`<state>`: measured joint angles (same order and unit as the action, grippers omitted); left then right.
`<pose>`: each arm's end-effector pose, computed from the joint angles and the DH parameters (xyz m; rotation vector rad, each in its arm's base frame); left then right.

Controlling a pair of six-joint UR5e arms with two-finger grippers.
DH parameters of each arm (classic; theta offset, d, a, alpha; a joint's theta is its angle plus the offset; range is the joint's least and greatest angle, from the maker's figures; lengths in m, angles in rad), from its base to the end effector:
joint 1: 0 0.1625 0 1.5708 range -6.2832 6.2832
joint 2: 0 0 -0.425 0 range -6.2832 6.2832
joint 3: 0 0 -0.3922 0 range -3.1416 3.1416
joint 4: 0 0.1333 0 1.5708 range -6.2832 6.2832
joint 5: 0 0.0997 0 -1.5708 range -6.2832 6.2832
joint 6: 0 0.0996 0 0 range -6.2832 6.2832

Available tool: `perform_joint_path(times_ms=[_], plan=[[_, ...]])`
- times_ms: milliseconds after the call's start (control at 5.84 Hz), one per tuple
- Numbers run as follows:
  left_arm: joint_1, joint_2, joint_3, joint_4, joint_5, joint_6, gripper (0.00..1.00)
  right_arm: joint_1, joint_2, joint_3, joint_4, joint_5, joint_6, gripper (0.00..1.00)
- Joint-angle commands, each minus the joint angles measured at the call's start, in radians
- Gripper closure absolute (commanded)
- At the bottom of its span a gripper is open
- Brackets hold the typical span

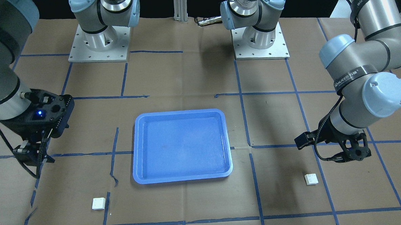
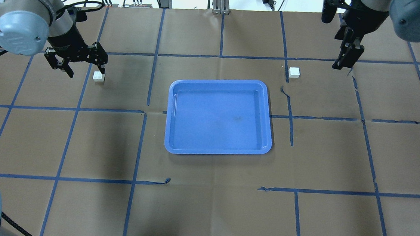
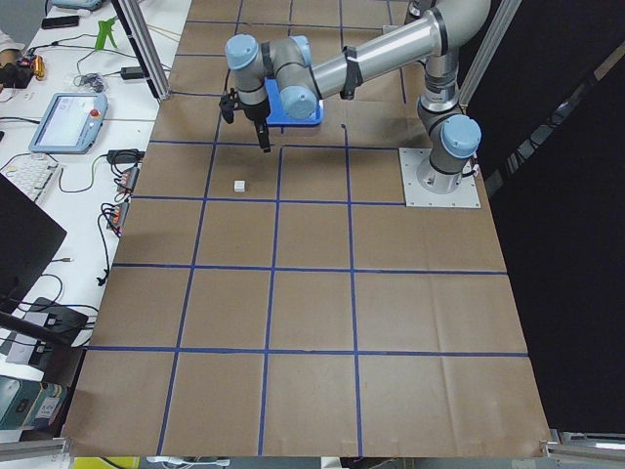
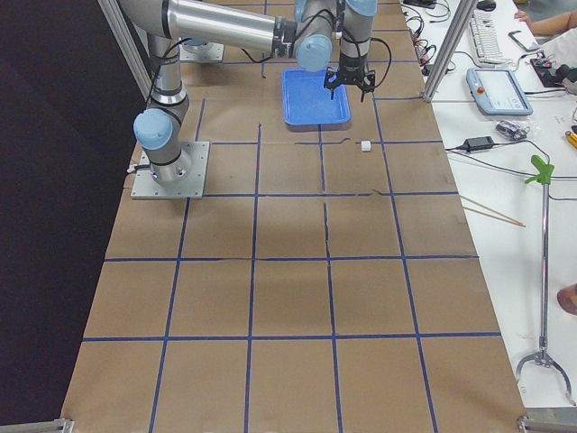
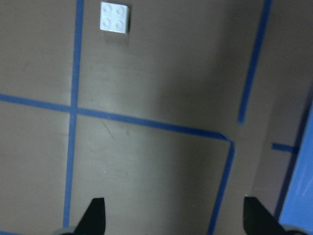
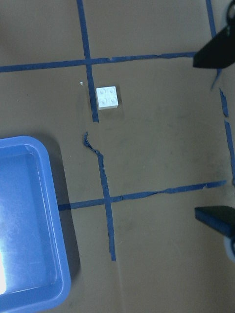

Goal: Assemble white blocks and place on blue tray

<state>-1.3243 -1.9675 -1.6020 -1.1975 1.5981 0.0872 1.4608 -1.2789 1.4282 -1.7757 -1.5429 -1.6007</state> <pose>0.0235 -0.6284 0.2869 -0.2473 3.1126 0.0912 0.0677 -0.6264 0.4173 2.1147 -2.2894 0.0897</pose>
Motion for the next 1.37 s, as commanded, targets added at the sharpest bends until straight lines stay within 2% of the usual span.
perform_joint_path(times_ms=[0, 171, 342, 514, 856, 1027, 1198], plan=[[0.008, -0.112, 0.007, 0.116, 0.013, 0.031, 0.02, -0.002, 0.149, -0.122, -0.01, 0.036, -0.178, 0.0], [0.008, -0.126, 0.01, 0.122, 0.014, 0.09, 0.06, -0.005, 0.226, -0.158, -0.013, 0.108, -0.227, 0.0], [0.008, -0.155, 0.007, 0.154, 0.029, 0.118, 0.06, -0.019, 0.255, -0.149, -0.048, 0.142, -0.229, 0.01], [0.008, -0.162, 0.01, 0.164, 0.031, 0.118, 0.06, -0.055, 0.298, -0.146, -0.053, 0.256, -0.229, 0.0], [0.01, -0.212, 0.002, 0.287, 0.052, 0.164, 0.08, -0.112, 0.366, -0.132, -0.065, 0.378, -0.228, 0.0], [0.01, -0.211, 0.008, 0.288, 0.063, 0.183, 0.16, -0.118, 0.383, -0.088, -0.115, 0.412, -0.232, 0.0], [0.01, -0.212, 0.01, 0.297, 0.062, 0.24, 0.38, -0.119, 0.389, -0.046, -0.193, 0.417, -0.238, 0.0]])
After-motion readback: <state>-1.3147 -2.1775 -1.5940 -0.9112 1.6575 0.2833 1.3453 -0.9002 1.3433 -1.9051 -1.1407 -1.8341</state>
